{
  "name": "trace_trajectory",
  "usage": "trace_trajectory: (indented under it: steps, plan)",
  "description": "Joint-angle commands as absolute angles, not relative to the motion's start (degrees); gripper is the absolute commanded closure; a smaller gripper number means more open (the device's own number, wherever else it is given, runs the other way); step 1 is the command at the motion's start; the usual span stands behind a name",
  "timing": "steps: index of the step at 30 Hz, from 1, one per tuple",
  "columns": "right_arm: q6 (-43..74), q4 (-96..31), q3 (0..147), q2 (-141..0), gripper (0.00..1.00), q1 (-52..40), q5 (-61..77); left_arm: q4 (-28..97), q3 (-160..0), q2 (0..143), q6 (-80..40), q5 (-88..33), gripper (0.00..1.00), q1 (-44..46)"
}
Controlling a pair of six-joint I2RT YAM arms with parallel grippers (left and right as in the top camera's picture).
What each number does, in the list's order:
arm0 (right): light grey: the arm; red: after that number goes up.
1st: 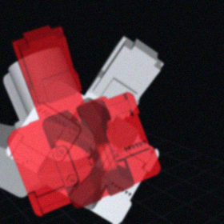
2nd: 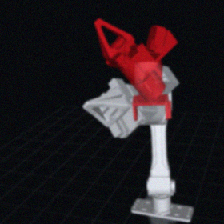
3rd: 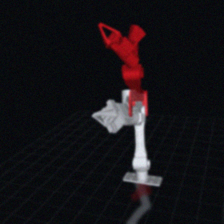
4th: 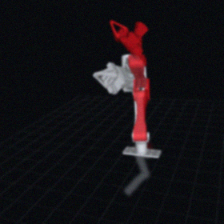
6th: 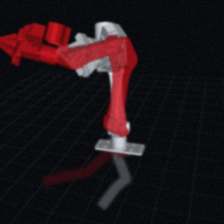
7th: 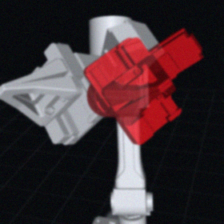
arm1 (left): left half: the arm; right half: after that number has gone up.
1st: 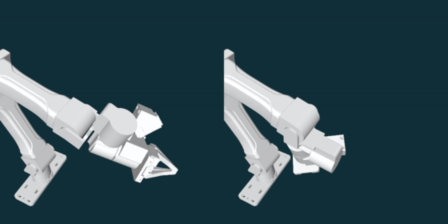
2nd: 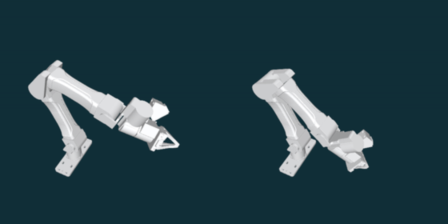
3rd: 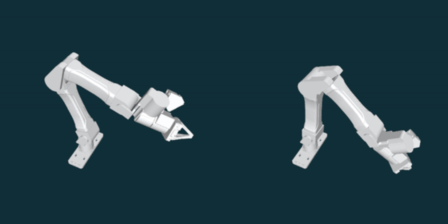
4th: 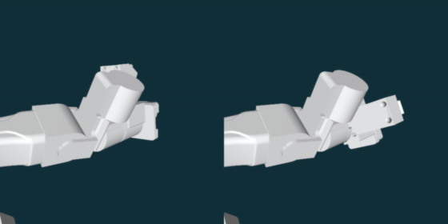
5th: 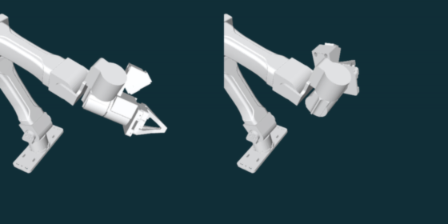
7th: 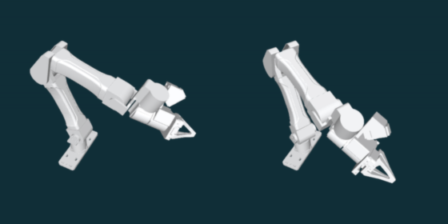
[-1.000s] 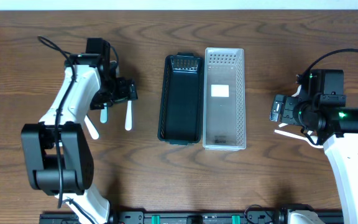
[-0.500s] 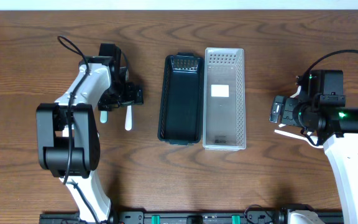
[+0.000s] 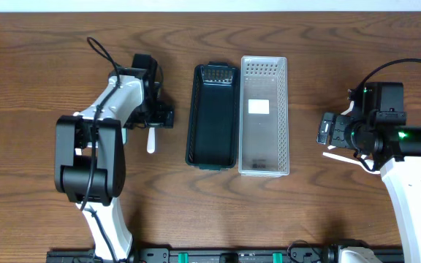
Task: Pack container
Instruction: 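Reach the left gripper to the white fork and grasp it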
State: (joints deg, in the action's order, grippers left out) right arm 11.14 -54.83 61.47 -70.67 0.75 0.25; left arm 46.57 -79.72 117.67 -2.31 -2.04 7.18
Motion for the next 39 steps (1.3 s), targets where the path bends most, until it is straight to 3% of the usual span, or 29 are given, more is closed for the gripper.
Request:
trace_trajectory:
  steps: [1,14,16,19,24,29,33,36,39]
  plan:
    - [11.77,-54.94,62.81,-70.65,0.01,0.34,0.47,46.52,-80.60,119.24,-1.08,-0.38,0.02,7.84]
    - [11.77,-55.13,62.83,-70.65,0.01,0.36,0.47,46.35,-80.60,120.22,-1.10,-0.40,0.01,7.81]
    - [11.79,-55.11,62.83,-70.65,0.01,0.34,0.47,46.35,-80.60,120.22,-1.10,-0.40,0.09,7.81]
    - [11.77,-55.11,62.83,-70.61,0.02,0.34,0.47,46.37,-80.58,120.22,-1.10,-0.43,0.30,7.81]
    - [11.77,-55.13,62.83,-70.61,0.01,0.34,0.47,46.37,-80.58,120.22,-1.13,-0.62,0.38,7.81]
    - [11.77,-55.16,62.83,-70.61,0.01,0.34,0.47,46.37,-80.60,120.22,-1.13,-0.64,0.65,7.81]
    - [11.77,-55.33,62.83,-70.61,0.01,0.36,0.47,46.37,-80.60,120.22,-1.13,-0.82,0.68,7.81]
    - [11.77,-55.48,62.83,-70.61,0.01,0.36,0.47,46.37,-80.58,120.22,-1.13,-0.82,0.81,7.81]
    - [11.77,-55.55,62.83,-70.61,0.01,0.34,0.47,46.37,-80.58,120.22,-1.13,-0.82,0.81,7.81]
